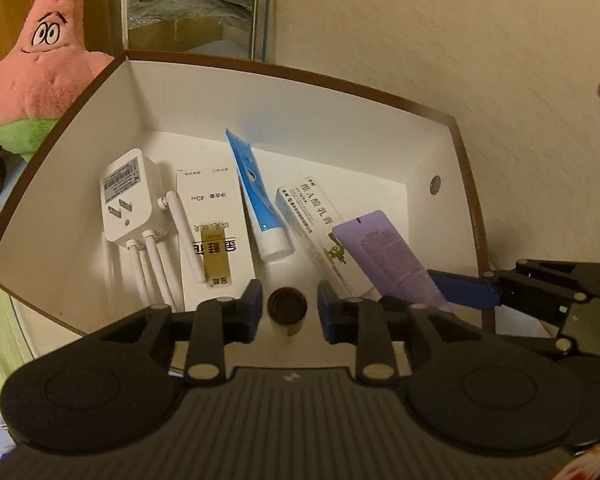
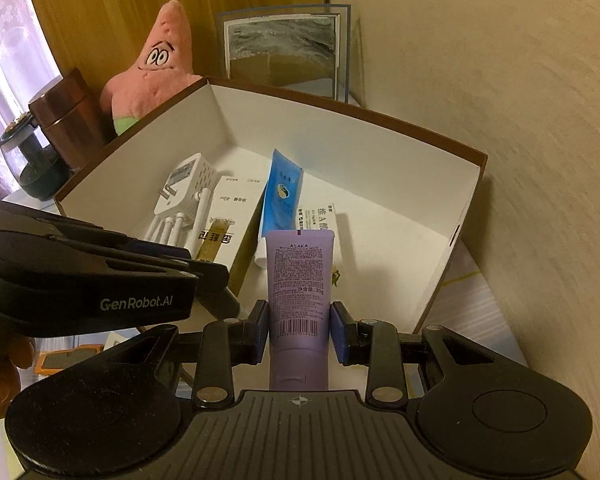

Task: Organize rigid objects
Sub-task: 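Lower both items into the brown box and open both tools, then lift both tools out of the box and move back over the table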

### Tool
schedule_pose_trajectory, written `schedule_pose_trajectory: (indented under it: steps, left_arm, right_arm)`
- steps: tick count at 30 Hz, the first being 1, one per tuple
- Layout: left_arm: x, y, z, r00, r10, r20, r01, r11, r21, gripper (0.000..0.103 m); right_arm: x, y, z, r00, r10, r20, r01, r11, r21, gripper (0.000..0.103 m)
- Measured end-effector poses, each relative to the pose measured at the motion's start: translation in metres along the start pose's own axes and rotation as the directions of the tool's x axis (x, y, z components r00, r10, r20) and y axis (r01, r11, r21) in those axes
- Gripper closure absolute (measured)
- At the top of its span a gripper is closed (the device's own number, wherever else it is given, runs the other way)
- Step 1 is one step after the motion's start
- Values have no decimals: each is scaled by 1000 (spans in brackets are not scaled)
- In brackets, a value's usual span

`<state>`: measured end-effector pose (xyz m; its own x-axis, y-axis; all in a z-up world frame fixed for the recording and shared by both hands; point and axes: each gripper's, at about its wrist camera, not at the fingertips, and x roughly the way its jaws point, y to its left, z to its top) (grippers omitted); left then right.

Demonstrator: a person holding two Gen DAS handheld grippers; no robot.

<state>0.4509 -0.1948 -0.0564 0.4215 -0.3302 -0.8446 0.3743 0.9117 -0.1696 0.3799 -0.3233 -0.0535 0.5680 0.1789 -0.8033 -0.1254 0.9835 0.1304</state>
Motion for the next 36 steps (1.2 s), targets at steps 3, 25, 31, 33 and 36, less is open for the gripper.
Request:
schedule_pose_trajectory:
  steps: [3, 25, 31, 33, 36]
  left_arm:
    - [-2, 4, 0, 1000, 8, 5, -8, 1000, -6, 78]
    - [-59, 20, -22, 995, 74, 73, -69, 995, -72, 68]
    - [-82, 15, -38, 990, 99, 104, -89, 991, -101, 68]
    - [-91, 13, -44, 987, 111, 120, -97, 989, -111, 68]
    - [-105, 10, -57, 982, 127, 141, -109, 986, -127, 68]
  right_arm:
    - [1, 1, 1, 1000, 3, -4, -3, 1000, -4, 74]
    - [-34, 18, -13, 996, 55, 66, -52, 998, -48, 46]
    - [-53, 21, -19, 992, 81, 92, -76, 996, -55, 46]
    - [-61, 22, -22, 990, 94, 104, -88, 994, -66, 46]
    - [-72, 25, -27, 986, 120, 117, -110, 990, -85, 46]
